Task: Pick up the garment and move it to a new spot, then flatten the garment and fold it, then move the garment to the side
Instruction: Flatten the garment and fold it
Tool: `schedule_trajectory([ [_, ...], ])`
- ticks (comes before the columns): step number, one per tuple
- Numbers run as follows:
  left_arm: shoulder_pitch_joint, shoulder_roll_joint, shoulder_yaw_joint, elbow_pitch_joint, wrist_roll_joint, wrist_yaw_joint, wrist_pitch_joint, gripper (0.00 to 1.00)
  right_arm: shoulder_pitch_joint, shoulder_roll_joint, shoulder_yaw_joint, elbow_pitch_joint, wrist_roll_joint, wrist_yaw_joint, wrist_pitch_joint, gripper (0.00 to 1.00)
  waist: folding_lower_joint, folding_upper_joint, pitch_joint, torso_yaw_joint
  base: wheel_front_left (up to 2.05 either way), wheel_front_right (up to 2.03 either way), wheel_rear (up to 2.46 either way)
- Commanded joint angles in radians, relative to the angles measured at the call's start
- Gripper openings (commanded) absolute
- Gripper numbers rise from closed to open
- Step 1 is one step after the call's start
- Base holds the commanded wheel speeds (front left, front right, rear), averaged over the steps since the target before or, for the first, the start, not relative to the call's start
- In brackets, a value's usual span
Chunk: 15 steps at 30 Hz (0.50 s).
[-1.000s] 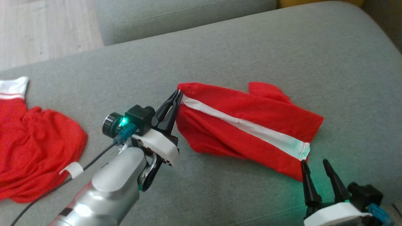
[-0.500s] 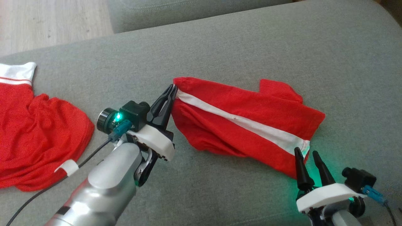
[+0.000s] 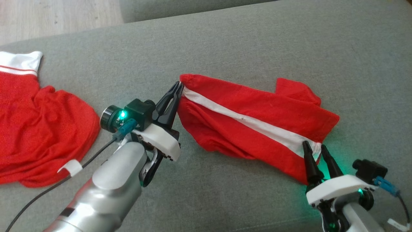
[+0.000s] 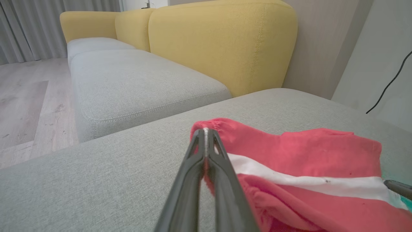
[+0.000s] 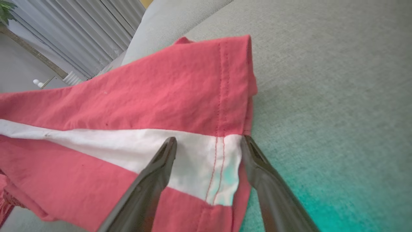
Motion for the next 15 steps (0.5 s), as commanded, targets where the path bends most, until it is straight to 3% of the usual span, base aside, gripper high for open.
schedule_trajectory([
  [1, -0.063, 0.015, 0.046, -0.016, 0.011, -0.001, -0.005, 0.0, -0.024, -0.012, 0.023, -0.029, -0.001, 0.007, -0.006, 1.0, -0.0001, 0.0, 0.002, 0.004, 0.0, 0.0, 0.0],
  [10, -0.06, 0.003, 0.061, 0.0, 0.025, -0.012, -0.005, 0.0, -0.02, -0.011, 0.049, -0.017, 0.023, 0.007, -0.006, 1.0, -0.0001, 0.0, -0.006, 0.018, 0.0, 0.0, 0.0],
  [12, -0.058, 0.001, 0.064, 0.003, 0.028, -0.014, -0.005, 0.0, -0.019, -0.012, 0.054, -0.004, 0.026, 0.007, -0.006, 0.95, -0.0001, 0.0, -0.009, 0.02, 0.0, 0.0, 0.0],
  [13, -0.057, 0.0, 0.066, 0.004, 0.029, -0.016, -0.005, 0.0, -0.02, -0.012, 0.057, 0.001, 0.028, 0.007, -0.006, 0.89, -0.0001, 0.0, -0.01, 0.02, 0.0, 0.0, 0.0],
  [14, -0.056, -0.001, 0.067, 0.006, 0.03, -0.017, -0.005, 0.0, -0.021, -0.013, 0.062, 0.007, 0.029, 0.007, -0.006, 0.76, -0.0001, 0.0, -0.011, 0.021, 0.0, 0.0, 0.0],
  [15, -0.056, -0.002, 0.069, 0.007, 0.031, -0.018, -0.005, 0.0, -0.023, -0.014, 0.066, 0.012, 0.03, 0.007, -0.006, 0.54, -0.0001, 0.0, -0.012, 0.022, 0.0, 0.0, 0.0],
])
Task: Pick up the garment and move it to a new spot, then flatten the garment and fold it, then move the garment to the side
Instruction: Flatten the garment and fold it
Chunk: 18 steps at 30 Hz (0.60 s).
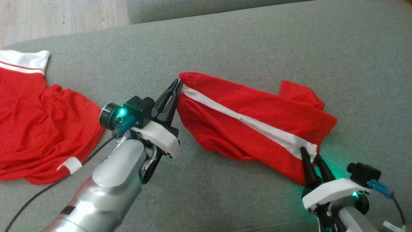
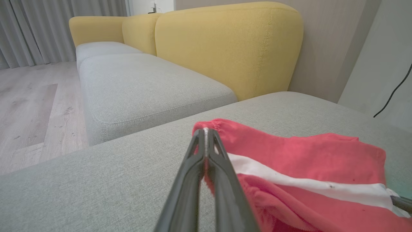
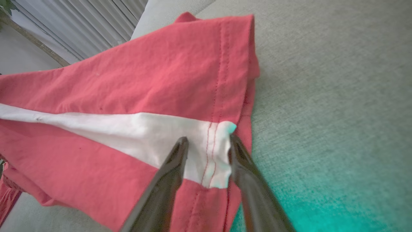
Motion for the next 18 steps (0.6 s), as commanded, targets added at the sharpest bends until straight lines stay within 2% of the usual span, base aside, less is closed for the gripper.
schedule_trajectory([
  [1, -0.046, 0.012, 0.041, -0.019, 0.008, -0.001, -0.005, 0.0, -0.02, -0.015, 0.027, -0.018, 0.007, 0.007, -0.006, 0.35, 0.0, 0.0, -0.002, 0.001, 0.0, 0.0, 0.0],
  [2, -0.045, 0.011, 0.044, -0.018, 0.009, -0.002, -0.005, 0.0, -0.022, -0.017, 0.027, -0.017, 0.006, 0.007, -0.006, 0.04, 0.0, 0.0, -0.003, 0.001, 0.0, 0.0, 0.0],
  [3, -0.044, 0.01, 0.046, -0.017, 0.01, -0.003, -0.005, 0.0, -0.024, -0.02, 0.03, -0.017, -0.001, 0.007, -0.006, 0.0, 0.0, 0.0, -0.005, 0.001, 0.0, 0.0, 0.0],
  [10, -0.044, 0.005, 0.063, -0.03, 0.024, -0.013, -0.005, 0.0, -0.041, -0.039, -0.008, -0.082, -0.058, 0.007, -0.006, 0.0, 0.0, 0.0, -0.018, -0.003, 0.0, 0.0, 0.0],
  [15, -0.126, -0.001, 0.073, -0.057, 0.065, -0.026, -0.005, 0.0, -0.123, -0.061, -0.136, -0.221, -0.127, 0.007, -0.006, 0.0, 0.0, 0.0, -0.003, -0.016, 0.0, 0.0, 0.0],
  [18, -0.232, -0.022, 0.085, -0.067, 0.093, -0.041, -0.005, 0.0, -0.23, -0.102, -0.198, -0.29, -0.15, 0.007, -0.006, 0.0, 0.0, 0.0, 0.027, -0.022, 0.0, 0.0, 0.0],
])
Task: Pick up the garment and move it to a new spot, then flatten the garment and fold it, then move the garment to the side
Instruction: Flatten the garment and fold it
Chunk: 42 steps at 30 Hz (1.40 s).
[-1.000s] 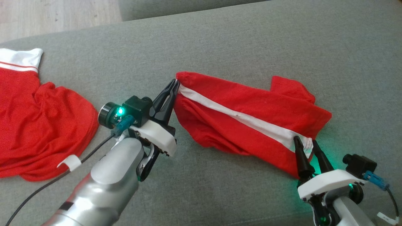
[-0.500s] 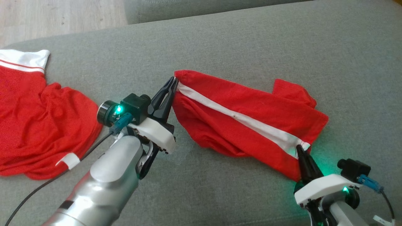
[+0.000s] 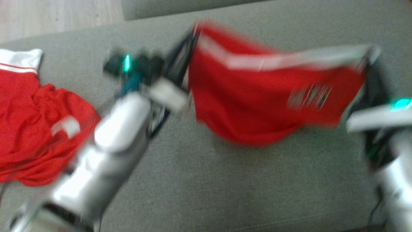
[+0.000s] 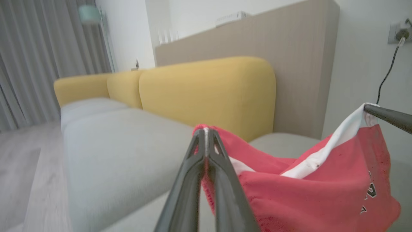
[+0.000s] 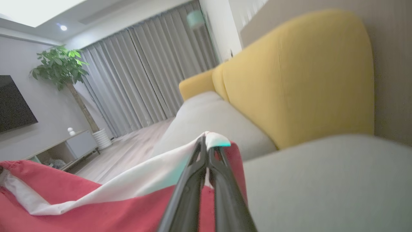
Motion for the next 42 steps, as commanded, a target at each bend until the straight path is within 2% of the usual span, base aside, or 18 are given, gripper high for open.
schedule_trajectory([
  [1, -0.129, 0.002, 0.056, -0.035, 0.013, -0.008, -0.005, 0.0, -0.095, -0.048, -0.002, -0.052, -0.012, 0.007, -0.006, 0.0, 0.0, 0.0, 0.027, -0.008, 0.0, 0.0, 0.0],
  [8, -0.441, -0.066, 0.128, -0.089, 0.109, -0.013, -0.005, 0.0, -0.447, -0.225, -0.072, -0.099, -0.001, 0.007, -0.006, 0.0, 0.0, 0.0, 0.128, -0.014, 0.0, 0.0, 0.0],
  [11, -0.496, -0.077, 0.167, -0.132, 0.14, -0.014, -0.005, 0.0, -0.534, -0.28, -0.078, -0.137, 0.008, 0.007, -0.006, 0.0, 0.0, 0.0, 0.165, -0.013, 0.0, 0.0, 0.0],
  [14, -0.467, -0.08, 0.199, -0.155, 0.158, -0.019, -0.005, 0.0, -0.536, -0.306, -0.073, -0.17, 0.016, 0.007, -0.006, 0.0, 0.0, 0.0, 0.182, -0.009, 0.0, 0.0, 0.0],
  [19, -0.28, -0.06, 0.198, -0.18, 0.206, -0.033, -0.005, 0.0, -0.351, -0.308, -0.028, -0.202, 0.035, 0.007, -0.006, 0.0, 0.0, 0.0, 0.197, 0.012, 0.0, 0.0, 0.0],
  [27, 0.208, -0.033, 0.233, -0.28, 0.211, -0.043, -0.005, 0.0, 0.106, -0.272, -0.001, -0.232, 0.103, 0.007, -0.006, 0.0, 0.0, 0.0, 0.152, 0.041, 0.0, 0.0, 0.0],
  [28, 0.329, -0.012, 0.225, -0.319, 0.23, -0.046, -0.005, 0.0, 0.216, -0.284, 0.026, -0.255, 0.123, 0.007, -0.006, 0.0, 0.0, 0.0, 0.124, 0.036, 0.0, 0.0, 0.0],
  [33, 0.661, 0.03, 0.224, -0.427, 0.249, -0.025, -0.005, 0.0, 0.467, -0.364, 0.078, -0.372, 0.193, 0.007, -0.006, 0.0, 0.0, 0.0, 0.043, 0.017, 0.0, 0.0, 0.0],
  [39, 0.77, 0.039, 0.228, -0.537, 0.236, -0.021, -0.005, 0.0, 0.572, -0.419, 0.02, -0.475, 0.239, 0.007, -0.006, 0.0, 0.0, 0.0, 0.021, 0.04, 0.0, 0.0, 0.0],
  [42, 0.749, 0.015, 0.243, -0.561, 0.195, -0.026, -0.001, 0.0, 0.549, -0.443, -0.004, -0.486, 0.261, 0.007, 0.005, 0.0, 0.0, 0.0, 0.033, 0.06, 0.0, 0.0, 0.0],
])
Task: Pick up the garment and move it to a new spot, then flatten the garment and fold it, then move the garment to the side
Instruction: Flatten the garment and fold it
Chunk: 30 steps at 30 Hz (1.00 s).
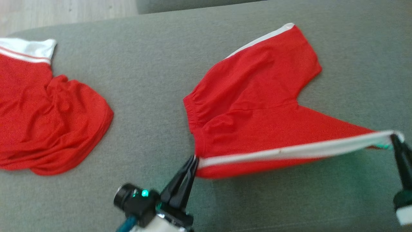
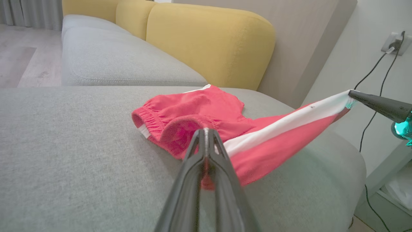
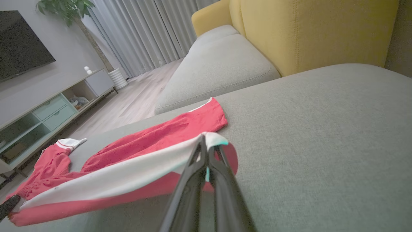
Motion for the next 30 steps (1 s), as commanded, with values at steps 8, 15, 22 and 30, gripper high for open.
schedule_trajectory([
  [8, -0.321, -0.092, 0.059, 0.11, -0.153, -0.013, 0.08, 0.0, -0.359, -0.116, 0.096, 0.111, 0.097, 0.007, 0.112, 0.0, 0.0003, -0.0001, 0.1, 0.068, 0.0, 0.0, 0.0],
  [15, -0.567, -0.103, 0.009, 0.273, -0.304, 0.015, 0.077, 0.0, -0.707, -0.143, 0.266, 0.295, 0.126, 0.007, 0.188, 0.0, 0.0003, -0.0001, 0.205, 0.11, 0.0, 0.0, 0.0],
  [22, -0.725, -0.104, -0.123, 0.351, -0.459, 0.054, 0.015, 0.0, -0.955, -0.144, 0.442, 0.462, 0.14, 0.007, 0.18, 0.0, 0.0003, -0.0001, 0.279, 0.145, 0.0, 0.0, 0.0],
  [30, -0.794, -0.104, -0.149, 0.365, -0.499, 0.136, -0.005, 0.0, -1.102, -0.154, 0.606, 0.586, 0.188, 0.007, 0.093, 0.13, 0.0003, -0.0001, 0.318, 0.162, 0.0, 0.0, 0.0],
])
